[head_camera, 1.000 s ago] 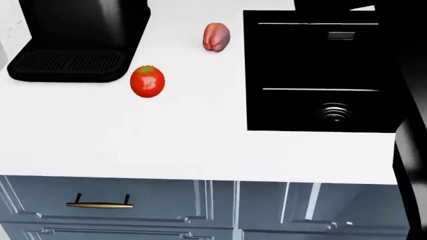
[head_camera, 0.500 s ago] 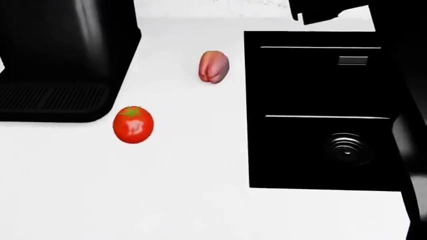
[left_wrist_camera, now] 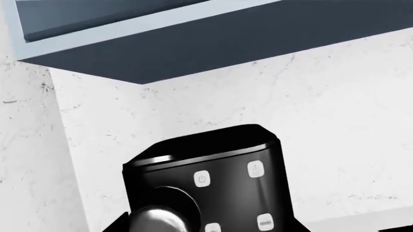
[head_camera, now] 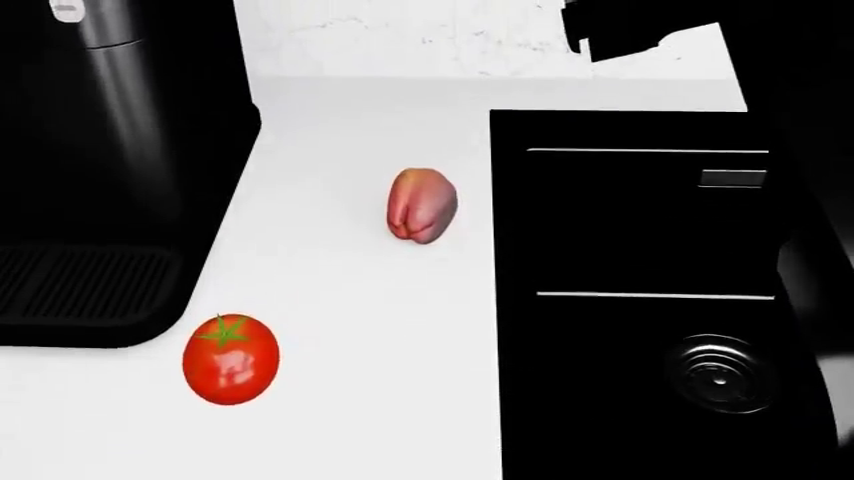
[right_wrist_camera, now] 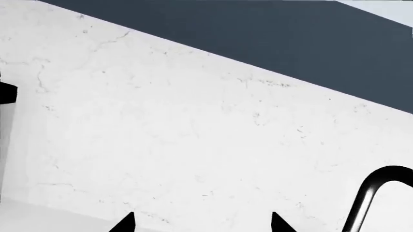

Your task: Place the avocado, onion, tomato and bell pepper on the cutting board.

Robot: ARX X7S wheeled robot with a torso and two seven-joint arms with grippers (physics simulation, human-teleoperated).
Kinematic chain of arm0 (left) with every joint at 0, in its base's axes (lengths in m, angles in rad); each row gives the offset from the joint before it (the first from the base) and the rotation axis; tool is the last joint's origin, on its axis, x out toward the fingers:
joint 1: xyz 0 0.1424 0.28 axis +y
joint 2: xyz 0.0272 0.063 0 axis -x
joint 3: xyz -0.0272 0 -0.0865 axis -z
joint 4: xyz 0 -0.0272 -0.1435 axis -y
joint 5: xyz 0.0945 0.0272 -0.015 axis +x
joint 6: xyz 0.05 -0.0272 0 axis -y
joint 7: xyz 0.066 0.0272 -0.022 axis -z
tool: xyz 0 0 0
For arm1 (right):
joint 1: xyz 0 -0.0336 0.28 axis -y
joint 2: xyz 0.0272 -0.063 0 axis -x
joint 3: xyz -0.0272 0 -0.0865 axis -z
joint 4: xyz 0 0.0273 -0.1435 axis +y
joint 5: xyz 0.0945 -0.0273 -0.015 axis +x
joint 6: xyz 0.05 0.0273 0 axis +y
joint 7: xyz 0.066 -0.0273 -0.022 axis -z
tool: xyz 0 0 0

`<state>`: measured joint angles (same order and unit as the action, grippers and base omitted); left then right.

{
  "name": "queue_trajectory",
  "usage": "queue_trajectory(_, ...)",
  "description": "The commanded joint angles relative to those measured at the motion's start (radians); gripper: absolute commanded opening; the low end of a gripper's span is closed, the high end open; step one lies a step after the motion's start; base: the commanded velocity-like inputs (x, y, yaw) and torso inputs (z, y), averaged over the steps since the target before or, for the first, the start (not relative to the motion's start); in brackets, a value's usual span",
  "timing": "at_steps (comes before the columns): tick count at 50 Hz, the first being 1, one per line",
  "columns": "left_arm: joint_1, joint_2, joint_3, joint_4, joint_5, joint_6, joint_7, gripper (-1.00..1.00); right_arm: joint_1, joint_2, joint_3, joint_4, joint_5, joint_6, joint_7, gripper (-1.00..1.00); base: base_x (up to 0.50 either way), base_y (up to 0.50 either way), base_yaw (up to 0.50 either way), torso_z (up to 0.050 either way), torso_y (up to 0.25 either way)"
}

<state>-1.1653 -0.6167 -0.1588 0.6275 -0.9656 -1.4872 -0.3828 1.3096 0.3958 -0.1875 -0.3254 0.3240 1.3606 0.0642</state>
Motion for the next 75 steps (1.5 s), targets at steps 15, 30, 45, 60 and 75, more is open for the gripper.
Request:
queue_trajectory(15, -0.051, -0.011, -0.026, 0.009, -0.149, -0.042, -0.087, 1.00, 0.046, -0.037, -0.052, 0.174, 0.018, -0.051, -0.049, 1.00, 0.00, 0.00, 0.00, 0.000, 0.000)
queue_trajectory(30, -0.035, -0.048, -0.029, 0.004, -0.199, -0.012, -0.111, 1.00, 0.153, -0.131, -0.191, 0.569, -0.007, -0.193, -0.151, 1.00, 0.00, 0.00, 0.00, 0.000, 0.000)
queue_trajectory(45, -0.003, -0.072, -0.027, -0.011, -0.209, 0.022, -0.124, 1.00, 0.200, -0.202, -0.359, 0.810, -0.043, -0.332, -0.280, 1.00, 0.00, 0.00, 0.00, 0.000, 0.000)
queue_trajectory(60, -0.010, -0.080, -0.017, -0.010, -0.249, 0.020, -0.152, 1.00, 0.150, -0.216, -0.368, 0.755, 0.011, -0.281, -0.322, 1.00, 0.00, 0.00, 0.00, 0.000, 0.000)
queue_trajectory(75, 0.000, -0.101, 0.011, 0.000, -0.253, 0.046, -0.160, 1.00, 0.114, -0.203, -0.401, 0.683, 0.048, -0.212, -0.353, 1.00, 0.00, 0.00, 0.00, 0.000, 0.000)
